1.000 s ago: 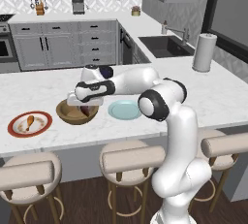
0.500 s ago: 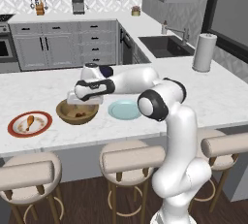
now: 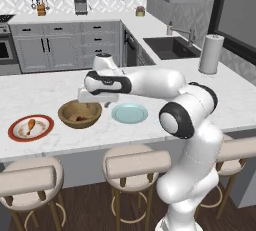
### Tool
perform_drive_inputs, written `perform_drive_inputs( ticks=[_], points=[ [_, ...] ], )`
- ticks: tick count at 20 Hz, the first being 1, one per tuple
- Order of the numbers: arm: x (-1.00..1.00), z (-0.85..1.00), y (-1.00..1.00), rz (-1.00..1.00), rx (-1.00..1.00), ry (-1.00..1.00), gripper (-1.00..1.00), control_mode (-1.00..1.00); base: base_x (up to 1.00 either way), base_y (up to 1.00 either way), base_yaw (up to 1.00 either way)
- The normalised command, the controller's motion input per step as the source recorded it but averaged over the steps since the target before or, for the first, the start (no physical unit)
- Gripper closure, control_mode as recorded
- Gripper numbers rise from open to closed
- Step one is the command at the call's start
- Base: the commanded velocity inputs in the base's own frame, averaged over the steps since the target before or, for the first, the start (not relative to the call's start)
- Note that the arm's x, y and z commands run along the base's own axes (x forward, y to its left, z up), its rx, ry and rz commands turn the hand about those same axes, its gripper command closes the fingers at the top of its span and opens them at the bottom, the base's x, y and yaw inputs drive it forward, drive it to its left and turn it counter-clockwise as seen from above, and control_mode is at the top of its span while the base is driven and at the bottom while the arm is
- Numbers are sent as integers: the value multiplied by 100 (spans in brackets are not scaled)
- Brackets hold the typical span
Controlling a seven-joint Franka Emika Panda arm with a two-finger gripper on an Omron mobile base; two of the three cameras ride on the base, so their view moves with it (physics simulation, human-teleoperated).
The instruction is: Pick the chicken drumstick and potato from their plates and place them in the bowl. Then put the bowl in the fridge.
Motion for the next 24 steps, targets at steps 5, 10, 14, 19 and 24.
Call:
perform_drive_inputs(
  ticks=[5,10,14,19,24],
  points=[
    [-92,41,-99,2,0,13,-100,-100,0,0,0],
    [-87,20,-90,3,0,3,-100,-100,0,0,0],
    [-75,57,-89,5,0,2,-100,-100,0,0,0],
    [-71,35,-56,3,0,5,-100,-100,0,0,0],
    [0,0,0,0,0,0,-100,100,-86,57,1]
  ],
)
